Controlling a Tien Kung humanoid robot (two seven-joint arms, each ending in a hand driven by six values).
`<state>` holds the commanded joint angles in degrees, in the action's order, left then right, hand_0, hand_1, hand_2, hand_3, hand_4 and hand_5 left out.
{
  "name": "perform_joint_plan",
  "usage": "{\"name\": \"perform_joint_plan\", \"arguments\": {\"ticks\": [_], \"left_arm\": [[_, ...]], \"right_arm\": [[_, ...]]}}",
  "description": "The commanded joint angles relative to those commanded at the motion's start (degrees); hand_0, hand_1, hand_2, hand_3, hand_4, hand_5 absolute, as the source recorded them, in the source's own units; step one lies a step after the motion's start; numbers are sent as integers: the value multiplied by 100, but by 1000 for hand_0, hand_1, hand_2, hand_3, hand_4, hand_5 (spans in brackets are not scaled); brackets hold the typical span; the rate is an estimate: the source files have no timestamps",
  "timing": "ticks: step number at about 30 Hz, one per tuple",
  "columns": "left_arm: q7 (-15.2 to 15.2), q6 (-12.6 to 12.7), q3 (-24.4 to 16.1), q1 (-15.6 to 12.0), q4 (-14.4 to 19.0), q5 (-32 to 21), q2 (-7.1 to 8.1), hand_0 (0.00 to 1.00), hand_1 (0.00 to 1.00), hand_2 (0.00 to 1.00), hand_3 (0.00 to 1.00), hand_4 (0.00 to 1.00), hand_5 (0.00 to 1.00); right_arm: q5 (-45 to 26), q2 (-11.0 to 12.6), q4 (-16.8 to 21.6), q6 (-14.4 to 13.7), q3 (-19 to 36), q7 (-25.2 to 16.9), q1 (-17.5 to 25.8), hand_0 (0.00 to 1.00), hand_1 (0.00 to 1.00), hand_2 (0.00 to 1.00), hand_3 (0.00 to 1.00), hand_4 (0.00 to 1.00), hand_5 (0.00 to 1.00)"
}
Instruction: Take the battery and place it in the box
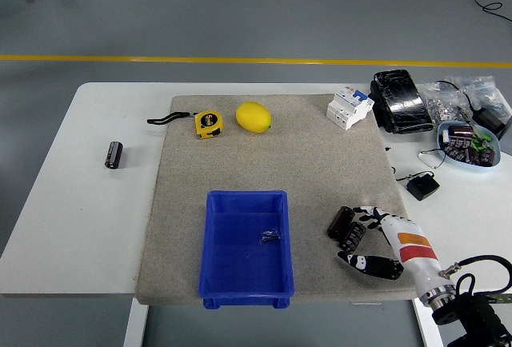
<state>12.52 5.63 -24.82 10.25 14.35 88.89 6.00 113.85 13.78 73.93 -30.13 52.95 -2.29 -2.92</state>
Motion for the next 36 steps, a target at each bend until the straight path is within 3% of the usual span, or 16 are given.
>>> {"name": "perform_joint_plan", "arguments": {"ticks": [1,18,19,24,25,36], "left_arm": [[0,0,-3,-1,-1,6,-2,683,640,682,611,613,652],[-1,13,36,29,8,-33,-26,684,643,684,611,613,654],[-3,15,43,31,9,-43,-25,684,643,686,611,614,653],[-3,25,41,38,6,-46,-35,684,643,686,611,614,653],[-3,26,43,38,6,-51,-35,684,644,687,612,615,654],[3,6,34,40,10,-22,-36,684,644,688,611,616,654]], "right_arm": [[-26,-7,-19,-24,-7,-17,-8,421,533,612,726,998,400],[-324,-56,-195,-303,-162,-109,-127,364,495,591,710,998,392],[-355,-57,-207,-316,-171,-114,-133,327,464,534,650,998,332],[-401,-96,-289,-440,-221,-131,-162,327,464,534,650,998,332],[-400,-105,-303,-466,-234,-128,-167,286,424,503,591,998,298],[-479,-139,-396,-601,-315,-119,-220,254,392,479,567,998,279]]}}
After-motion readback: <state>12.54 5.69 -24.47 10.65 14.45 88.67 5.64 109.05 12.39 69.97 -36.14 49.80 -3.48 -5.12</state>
